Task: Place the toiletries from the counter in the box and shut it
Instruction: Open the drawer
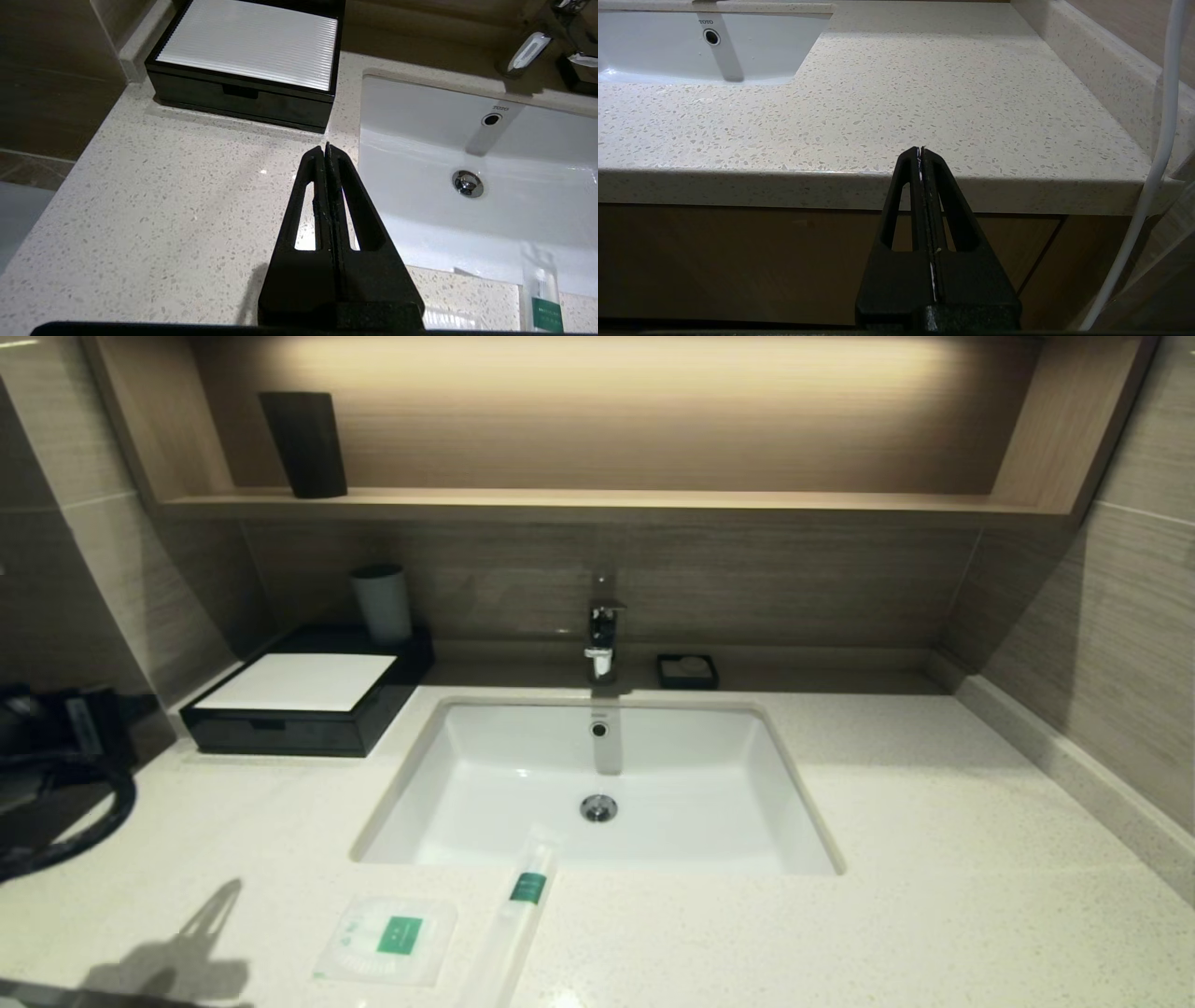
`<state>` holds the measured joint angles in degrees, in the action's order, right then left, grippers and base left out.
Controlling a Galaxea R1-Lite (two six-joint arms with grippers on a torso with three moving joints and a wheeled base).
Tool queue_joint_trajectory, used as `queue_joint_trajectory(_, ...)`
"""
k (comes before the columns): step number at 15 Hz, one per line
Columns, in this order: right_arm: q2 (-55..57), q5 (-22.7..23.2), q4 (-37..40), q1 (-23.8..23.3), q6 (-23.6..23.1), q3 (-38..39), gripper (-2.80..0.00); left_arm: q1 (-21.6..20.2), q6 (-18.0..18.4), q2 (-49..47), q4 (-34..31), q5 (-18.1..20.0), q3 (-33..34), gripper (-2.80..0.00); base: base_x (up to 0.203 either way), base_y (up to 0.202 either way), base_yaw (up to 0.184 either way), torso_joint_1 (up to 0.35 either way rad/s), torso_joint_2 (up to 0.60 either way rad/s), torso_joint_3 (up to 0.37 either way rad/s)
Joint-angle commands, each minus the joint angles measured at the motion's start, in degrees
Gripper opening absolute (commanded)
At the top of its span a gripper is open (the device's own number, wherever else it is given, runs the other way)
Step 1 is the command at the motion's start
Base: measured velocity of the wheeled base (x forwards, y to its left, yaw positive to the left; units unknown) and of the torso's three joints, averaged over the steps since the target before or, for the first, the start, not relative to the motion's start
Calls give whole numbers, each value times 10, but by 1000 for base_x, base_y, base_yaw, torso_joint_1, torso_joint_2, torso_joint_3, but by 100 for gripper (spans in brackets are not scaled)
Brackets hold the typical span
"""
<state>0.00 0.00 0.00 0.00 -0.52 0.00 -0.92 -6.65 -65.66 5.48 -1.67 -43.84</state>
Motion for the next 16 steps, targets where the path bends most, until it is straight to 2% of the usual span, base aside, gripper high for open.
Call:
queue_joint_trajectory(1, -1, 0, 0, 0, -1, 0, -280, -1, -4, -82, 8, -1, -16, -280, 0, 0, 0, 0, 0, 0)
queue_joint_trajectory(4, 0, 0, 0, 0, 0, 0, -280, -7, -7, -146, 54, -13, -26, -280, 0, 0, 0, 0, 0, 0)
queue_joint_trajectory(6, 0, 0, 0, 0, -1, 0, -280, -9, -11, -172, 114, -24, -19, -280, 0, 0, 0, 0, 0, 0)
queue_joint_trajectory(10, 0, 0, 0, 1, -1, 0, -280, -8, -13, -199, 236, -57, 35, -280, 0, 0, 0, 0, 0, 0)
queue_joint_trajectory(13, 0, 0, 0, 0, -1, 0, -280, -8, -7, -231, 353, -66, 86, -280, 0, 0, 0, 0, 0, 0)
queue_joint_trajectory(16, -1, 0, 0, 0, 0, 0, -280, -8, -4, -268, 404, -71, 95, -280, 0, 0, 0, 0, 0, 0)
